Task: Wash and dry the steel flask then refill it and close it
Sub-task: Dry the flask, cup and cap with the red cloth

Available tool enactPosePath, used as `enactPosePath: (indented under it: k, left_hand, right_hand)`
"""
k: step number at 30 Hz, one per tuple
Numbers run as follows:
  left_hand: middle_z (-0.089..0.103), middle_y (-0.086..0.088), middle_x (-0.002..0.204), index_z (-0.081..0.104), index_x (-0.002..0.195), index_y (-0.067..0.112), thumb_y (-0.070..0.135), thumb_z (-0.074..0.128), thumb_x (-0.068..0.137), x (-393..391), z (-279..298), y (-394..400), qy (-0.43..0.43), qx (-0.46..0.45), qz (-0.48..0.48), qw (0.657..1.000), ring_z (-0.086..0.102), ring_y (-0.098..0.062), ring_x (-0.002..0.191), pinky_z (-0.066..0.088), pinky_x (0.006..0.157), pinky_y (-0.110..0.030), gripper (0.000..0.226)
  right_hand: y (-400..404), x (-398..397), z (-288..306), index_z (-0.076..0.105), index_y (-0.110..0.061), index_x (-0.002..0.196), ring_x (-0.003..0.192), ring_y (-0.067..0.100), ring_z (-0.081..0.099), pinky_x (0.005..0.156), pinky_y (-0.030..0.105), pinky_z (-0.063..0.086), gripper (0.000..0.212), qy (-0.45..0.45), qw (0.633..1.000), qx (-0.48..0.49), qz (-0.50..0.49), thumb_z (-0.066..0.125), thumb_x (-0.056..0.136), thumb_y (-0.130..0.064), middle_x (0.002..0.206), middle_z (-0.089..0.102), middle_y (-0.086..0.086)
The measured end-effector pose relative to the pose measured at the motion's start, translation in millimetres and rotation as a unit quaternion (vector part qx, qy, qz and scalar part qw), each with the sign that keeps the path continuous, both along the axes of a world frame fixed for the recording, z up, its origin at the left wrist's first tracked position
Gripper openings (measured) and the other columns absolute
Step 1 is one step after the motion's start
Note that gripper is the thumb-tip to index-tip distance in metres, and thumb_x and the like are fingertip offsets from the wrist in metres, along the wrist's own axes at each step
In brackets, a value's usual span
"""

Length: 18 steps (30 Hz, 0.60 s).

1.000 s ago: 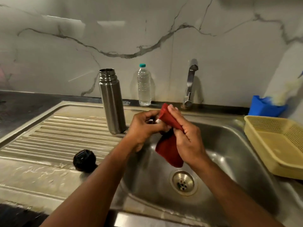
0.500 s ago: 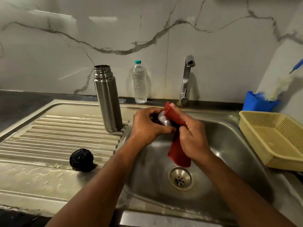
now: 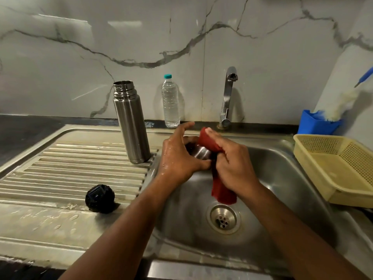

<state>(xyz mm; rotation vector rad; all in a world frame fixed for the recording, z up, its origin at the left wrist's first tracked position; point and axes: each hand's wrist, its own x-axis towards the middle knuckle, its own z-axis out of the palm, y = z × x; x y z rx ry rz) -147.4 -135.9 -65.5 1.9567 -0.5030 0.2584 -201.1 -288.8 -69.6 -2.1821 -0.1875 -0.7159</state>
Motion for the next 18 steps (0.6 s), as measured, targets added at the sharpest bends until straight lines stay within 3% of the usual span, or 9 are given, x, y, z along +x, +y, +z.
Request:
enactPosePath:
  k: [2,4,6,9,11,12,14,18]
  left_hand:
    - [0.072,0.016,0.114,0.052,0.147,0.029,0.018,0.103,0.054,-1,0,-5,0.002,-0.003,-0.002,1.0,0.065,0.004,0.102,0.051,0.091,-0.012,0.106]
    - [0.075,0.012,0.116,0.062,0.138,0.023,0.013,0.105,0.052,7,0,-2,0.02,-0.048,0.005,0.999,0.07,0.0,0.106,0.057,0.093,-0.017,0.096]
    - [0.078,0.008,0.114,0.068,0.13,0.018,0.01,0.105,0.051,14,-2,6,0.039,-0.088,0.01,0.995,0.073,-0.003,0.108,0.059,0.091,-0.017,0.088]
    - [0.08,0.007,0.111,0.071,0.13,0.018,0.016,0.104,0.054,7,3,8,0.046,-0.101,-0.02,0.994,0.074,-0.002,0.105,0.059,0.088,-0.016,0.083]
    - [0.081,0.003,0.107,0.072,0.128,0.017,0.017,0.104,0.058,3,7,4,0.068,-0.133,-0.04,0.988,0.078,-0.009,0.1,0.063,0.088,-0.028,0.077]
    - [0.082,0.001,0.104,0.073,0.125,0.015,0.016,0.102,0.06,3,8,2,0.075,-0.145,-0.039,0.986,0.079,-0.013,0.097,0.064,0.088,-0.034,0.071]
    - [0.082,0.0,0.099,0.076,0.118,0.014,0.012,0.1,0.063,10,6,3,0.079,-0.152,-0.017,0.985,0.08,-0.015,0.092,0.065,0.088,-0.04,0.06]
    - [0.082,-0.001,0.098,0.077,0.113,0.013,0.003,0.098,0.061,18,2,15,0.088,-0.178,0.015,0.98,0.079,-0.015,0.092,0.065,0.089,-0.039,0.057]
  right_hand:
    - [-2,-5,2,0.051,-0.014,0.151,0.145,0.014,0.045,0.123,0.032,0.034,0.071,-0.007,1.0,-0.01,-0.003,0.045,0.085,0.011,0.154,0.053,0.003]
    - [9,-8,2,0.051,-0.011,0.151,0.153,0.012,0.032,0.127,0.029,0.023,0.076,-0.028,0.996,-0.057,0.059,0.042,0.078,0.01,0.159,0.046,0.002]
    - [15,-6,0,0.051,-0.012,0.15,0.154,0.009,0.029,0.127,0.029,0.021,0.078,-0.029,0.993,-0.051,0.098,0.042,0.077,0.01,0.159,0.046,0.001]
    - [8,-2,-1,0.058,-0.025,0.146,0.131,0.013,0.058,0.113,0.037,0.047,0.069,0.022,0.993,0.112,0.026,0.042,0.086,0.005,0.14,0.065,0.0]
    - [6,-1,-4,0.063,-0.029,0.137,0.109,0.017,0.069,0.094,0.044,0.059,0.061,0.058,0.981,0.185,-0.007,0.044,0.087,0.0,0.116,0.073,-0.005]
    - [9,-3,-5,0.062,-0.03,0.137,0.106,0.016,0.069,0.092,0.045,0.059,0.061,0.059,0.979,0.197,-0.016,0.043,0.085,-0.004,0.114,0.072,-0.006]
    - [21,-10,-2,0.055,-0.032,0.145,0.111,0.011,0.066,0.101,0.048,0.056,0.069,0.045,0.979,0.199,-0.017,0.042,0.082,-0.008,0.127,0.068,-0.004]
    - [34,-15,0,0.04,-0.024,0.158,0.138,0.012,0.052,0.119,0.043,0.041,0.079,0.012,0.995,0.1,0.025,0.041,0.083,-0.001,0.157,0.049,0.002]
